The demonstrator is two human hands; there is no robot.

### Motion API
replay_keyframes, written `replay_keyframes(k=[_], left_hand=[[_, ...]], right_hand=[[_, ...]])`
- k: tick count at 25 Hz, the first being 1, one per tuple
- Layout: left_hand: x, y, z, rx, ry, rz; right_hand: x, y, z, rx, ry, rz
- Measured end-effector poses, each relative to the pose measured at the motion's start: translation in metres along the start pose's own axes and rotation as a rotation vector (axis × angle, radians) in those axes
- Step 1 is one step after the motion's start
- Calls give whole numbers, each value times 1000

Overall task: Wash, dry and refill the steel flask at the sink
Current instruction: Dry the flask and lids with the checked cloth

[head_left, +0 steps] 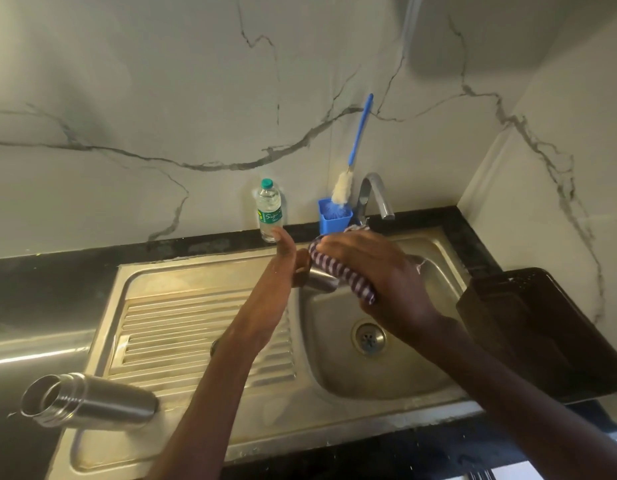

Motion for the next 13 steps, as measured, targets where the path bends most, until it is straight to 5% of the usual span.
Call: replay_keyframes(k=[8,13], left_hand=[[-14,2,-2,65,-87,-103],[-20,13,-1,64,-70,-229]], right_hand=[[8,-27,7,345,83,324],[24,-20,12,357,252,460]])
Point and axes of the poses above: each hand's wrist, its own z-axis towards the middle knuckle, its own x-axis out of the palm, y = z × x, the point moved 9 cm from there along z, towards the middle knuckle, and after that the axes turned 7 degrees about -z, right-handed, at the moved point
